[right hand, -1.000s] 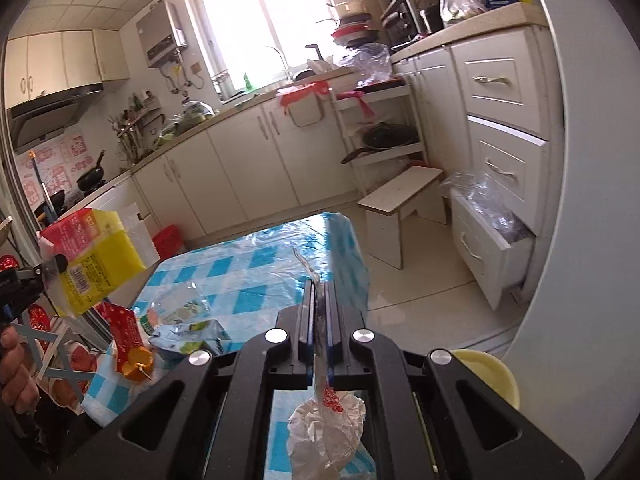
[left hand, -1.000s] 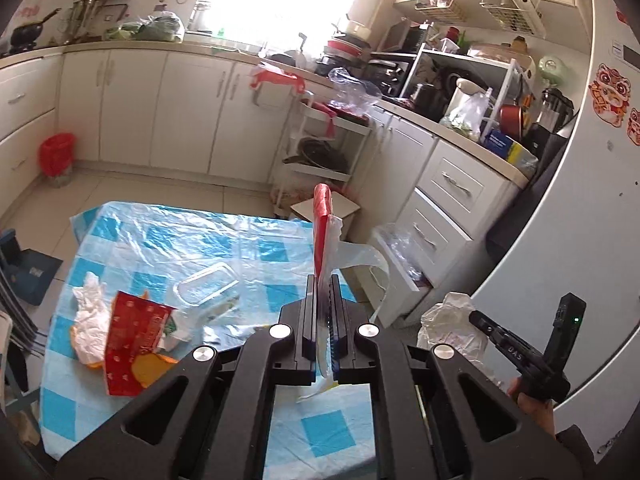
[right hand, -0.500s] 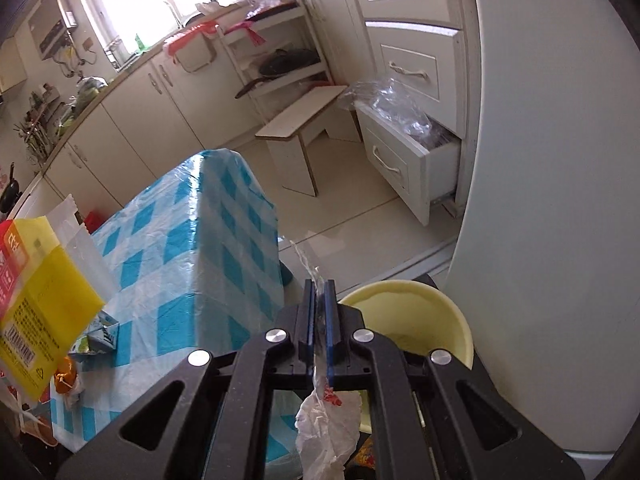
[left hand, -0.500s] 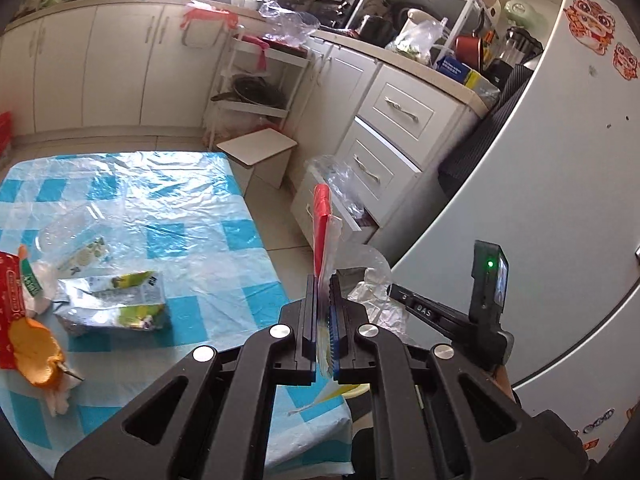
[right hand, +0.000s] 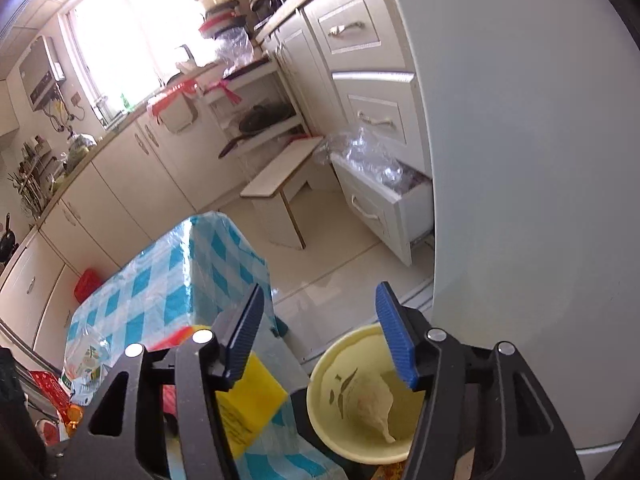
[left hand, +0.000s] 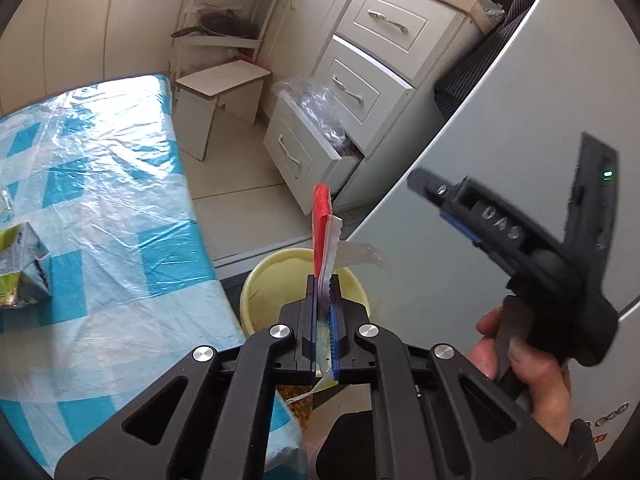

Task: Collect trash
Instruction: 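Carry the plastic bag to the yellow bowl and open the right gripper, then move both tools back over the table toward the milk carton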

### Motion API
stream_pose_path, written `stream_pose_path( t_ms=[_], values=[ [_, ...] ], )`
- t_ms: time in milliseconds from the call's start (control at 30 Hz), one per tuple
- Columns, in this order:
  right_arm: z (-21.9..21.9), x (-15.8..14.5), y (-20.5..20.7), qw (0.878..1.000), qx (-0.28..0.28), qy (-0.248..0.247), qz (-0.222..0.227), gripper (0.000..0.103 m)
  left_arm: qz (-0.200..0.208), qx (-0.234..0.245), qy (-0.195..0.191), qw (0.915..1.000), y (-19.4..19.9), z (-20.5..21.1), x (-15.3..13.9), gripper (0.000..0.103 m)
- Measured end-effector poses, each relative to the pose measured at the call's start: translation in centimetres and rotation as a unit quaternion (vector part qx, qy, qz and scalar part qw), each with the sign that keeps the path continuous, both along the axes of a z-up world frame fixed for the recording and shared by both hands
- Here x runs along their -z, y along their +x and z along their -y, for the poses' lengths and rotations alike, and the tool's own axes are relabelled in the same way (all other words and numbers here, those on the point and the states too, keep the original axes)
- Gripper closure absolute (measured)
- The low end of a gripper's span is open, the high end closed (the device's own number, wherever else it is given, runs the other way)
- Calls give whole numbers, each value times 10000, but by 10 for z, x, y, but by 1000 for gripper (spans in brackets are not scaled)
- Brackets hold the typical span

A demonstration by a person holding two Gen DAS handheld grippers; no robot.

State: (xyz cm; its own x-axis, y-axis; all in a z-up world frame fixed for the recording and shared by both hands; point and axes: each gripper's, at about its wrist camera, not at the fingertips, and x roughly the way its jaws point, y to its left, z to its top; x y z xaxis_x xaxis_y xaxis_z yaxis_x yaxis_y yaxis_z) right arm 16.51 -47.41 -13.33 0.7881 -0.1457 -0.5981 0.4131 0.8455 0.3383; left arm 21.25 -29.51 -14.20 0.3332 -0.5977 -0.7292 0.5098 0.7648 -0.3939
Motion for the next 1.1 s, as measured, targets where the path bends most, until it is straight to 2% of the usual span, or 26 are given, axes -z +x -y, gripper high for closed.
stream_pose_path(
  t_ms=[100,167,233,300,433,633,767,967,1100],
  values=[
    [-1,-11,-9,9989,206,-277,327,38,-79,137,124,9998,3,25,10,97],
    [0,-14,-11,9982,278,-343,396,38,-165,223,191,9994,4,36,17,91],
    [1,-13,-8,9984,282,-325,380,38,-156,218,274,9993,4,39,19,70],
    [0,-14,-6,9984,268,-316,374,38,-73,157,279,9995,2,36,16,61],
    [-8,-17,-2,9981,161,-457,393,37,11,12,268,9996,1,16,5,60],
    [-30,-23,6,9964,-167,-688,468,35,652,-435,350,9963,-19,-44,-32,50],
    [-54,-26,14,9932,-489,-894,557,35,853,-904,343,9917,-26,-94,-49,49],
    [-103,-33,22,9803,-1334,-1214,803,32,1104,-1637,350,9797,-35,-174,-68,47],
    [-136,-32,29,9684,-1920,-1351,843,29,1110,-2182,333,9690,-37,-230,-74,45]
  ],
)
